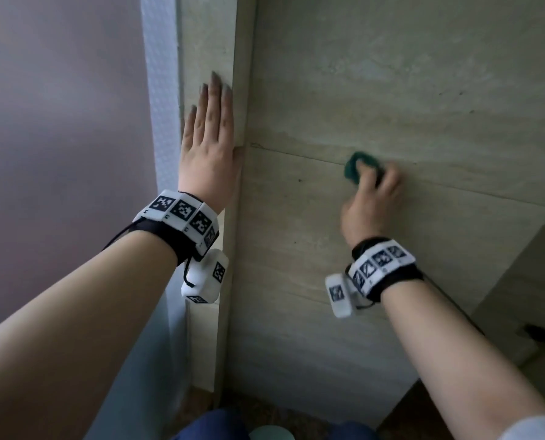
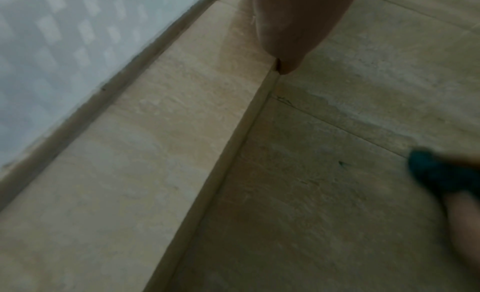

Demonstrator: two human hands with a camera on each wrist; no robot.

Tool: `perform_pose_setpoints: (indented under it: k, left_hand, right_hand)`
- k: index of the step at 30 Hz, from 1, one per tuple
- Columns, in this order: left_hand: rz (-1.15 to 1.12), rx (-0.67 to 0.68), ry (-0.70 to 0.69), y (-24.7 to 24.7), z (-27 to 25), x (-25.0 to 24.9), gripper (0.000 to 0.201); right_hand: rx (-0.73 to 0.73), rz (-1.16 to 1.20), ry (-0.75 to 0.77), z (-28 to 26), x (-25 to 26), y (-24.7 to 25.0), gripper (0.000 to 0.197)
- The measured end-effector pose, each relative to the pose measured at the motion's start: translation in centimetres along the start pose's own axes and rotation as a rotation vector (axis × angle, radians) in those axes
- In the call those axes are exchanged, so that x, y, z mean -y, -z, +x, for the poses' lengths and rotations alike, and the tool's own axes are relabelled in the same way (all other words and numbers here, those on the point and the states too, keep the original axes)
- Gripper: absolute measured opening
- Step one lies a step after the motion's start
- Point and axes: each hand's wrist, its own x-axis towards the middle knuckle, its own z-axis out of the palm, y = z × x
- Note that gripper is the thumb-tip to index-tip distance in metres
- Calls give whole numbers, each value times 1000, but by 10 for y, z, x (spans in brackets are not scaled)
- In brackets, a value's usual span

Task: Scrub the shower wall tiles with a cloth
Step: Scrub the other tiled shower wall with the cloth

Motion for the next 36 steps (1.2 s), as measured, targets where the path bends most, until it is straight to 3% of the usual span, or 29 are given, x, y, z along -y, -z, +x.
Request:
perform_pose_setpoints:
  k: [2, 4, 6, 9, 12, 14, 16, 20, 23, 25, 27, 29, 30, 31, 32, 33, 36]
  left_hand:
    - [-6, -1, -14, -1, 0, 1, 69]
    - [-5, -4, -25, -1, 0, 2, 69]
    - [-5, -5, -30, -1, 0, 3, 68]
    - [-7, 5, -26, -1, 0, 3, 66]
    - [-10, 4, -9, 0, -1, 2, 65]
    - [-21, 3, 1, 0, -3, 1, 63]
    - [-37, 2, 17, -1, -6, -2, 61]
    - [-29, -28, 85, -7, -9, -10, 67]
    - [-5, -45, 102, -12, -9, -13, 74]
    - [17, -42, 98, -15, -9, -14, 77]
    - [44, -53, 108, -19, -9, -14, 85]
    - [44, -49, 139, -19, -7, -19, 90]
    - [29, -37, 161, -18, -6, -23, 90]
    - [5, -20, 190, -15, -5, -28, 91]
    - [-23, 0, 225, -13, -3, -33, 92]
    - [-52, 17, 259, -9, 2, -37, 94]
    - [-110, 3, 298, -1, 21, -37, 95]
  right_hand:
    - [-39, 31, -74, 32, 16, -3, 55]
    - [11, -7, 75, 32, 33, -17, 46]
    - [130, -54, 332, 6, 42, -34, 35]
    - [385, -96, 604, -60, 43, -45, 45]
    - [582, -126, 767, -125, 13, -39, 48]
    - [576, -150, 793, -141, -14, -30, 49]
    - [460, -128, 717, -126, -32, -19, 47]
    - [66, -180, 343, -30, -29, 0, 34]
    - [13, -84, 100, 15, -10, -1, 42]
    - [78, -75, 144, 2, 1, -9, 43]
    - [259, -68, 400, -32, 0, -15, 48]
    - [515, -142, 652, -55, 0, -6, 53]
    - [719, -236, 764, -55, -2, 1, 54]
    - [899, -321, 810, -50, -7, 8, 55]
    - [902, -342, 764, -43, -11, 16, 55]
    - [780, -310, 676, -33, -16, 22, 55]
    - [287, -140, 79, 12, -48, 38, 50]
